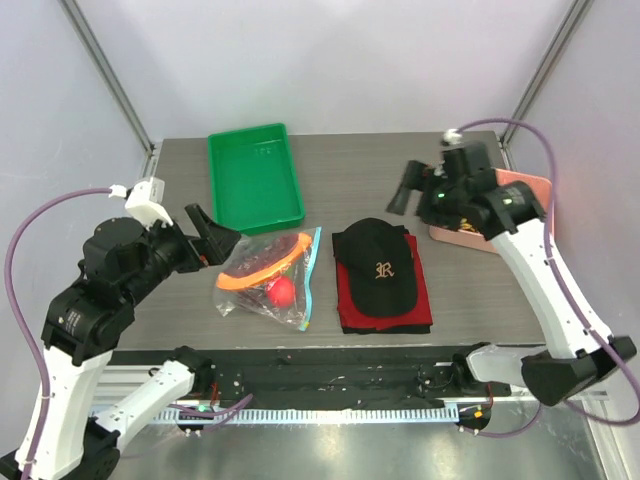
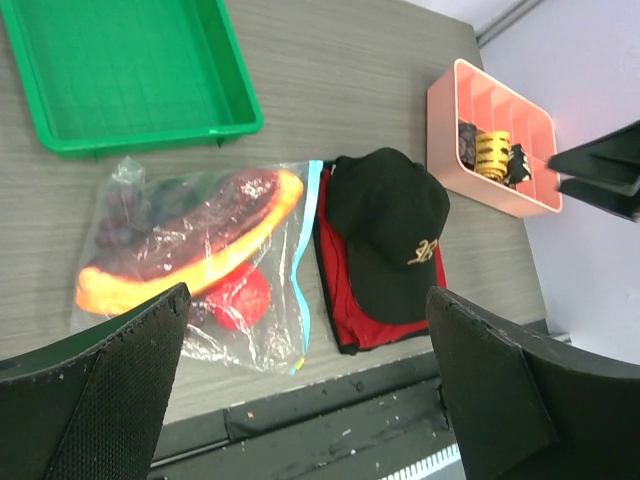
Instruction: Open the zip-top bag and remove the fake food
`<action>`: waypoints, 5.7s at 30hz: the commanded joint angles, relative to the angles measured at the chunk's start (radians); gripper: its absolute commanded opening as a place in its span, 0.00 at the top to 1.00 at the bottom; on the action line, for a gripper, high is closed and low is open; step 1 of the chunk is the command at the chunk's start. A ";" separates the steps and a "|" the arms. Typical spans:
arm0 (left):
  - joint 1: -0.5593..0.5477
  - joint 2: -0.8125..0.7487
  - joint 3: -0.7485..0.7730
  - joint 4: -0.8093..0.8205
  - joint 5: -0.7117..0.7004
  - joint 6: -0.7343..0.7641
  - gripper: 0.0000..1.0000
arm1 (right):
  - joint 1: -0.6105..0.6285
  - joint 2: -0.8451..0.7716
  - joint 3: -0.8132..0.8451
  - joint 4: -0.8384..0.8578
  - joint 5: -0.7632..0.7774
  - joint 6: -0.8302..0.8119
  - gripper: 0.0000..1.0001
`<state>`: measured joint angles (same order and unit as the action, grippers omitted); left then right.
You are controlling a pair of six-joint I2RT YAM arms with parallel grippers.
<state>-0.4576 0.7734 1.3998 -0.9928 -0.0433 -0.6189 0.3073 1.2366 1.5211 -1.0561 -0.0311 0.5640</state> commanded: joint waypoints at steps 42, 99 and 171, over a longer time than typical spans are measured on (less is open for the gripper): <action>0.002 -0.187 -0.446 0.167 0.384 0.001 0.29 | 0.618 0.451 -0.018 0.572 -0.202 0.384 0.98; 0.008 0.055 -0.097 -0.022 0.017 -0.481 0.23 | 0.751 0.281 0.010 0.412 -0.097 -0.441 0.96; 0.079 0.154 -0.363 0.339 0.427 -0.354 0.42 | 0.498 -0.065 -0.243 0.401 0.057 0.069 0.23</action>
<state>-0.3653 0.9020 0.9718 -0.6746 0.3031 -1.0172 0.9062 1.3891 1.3296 -0.6827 -0.0532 0.4133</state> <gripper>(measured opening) 0.516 0.755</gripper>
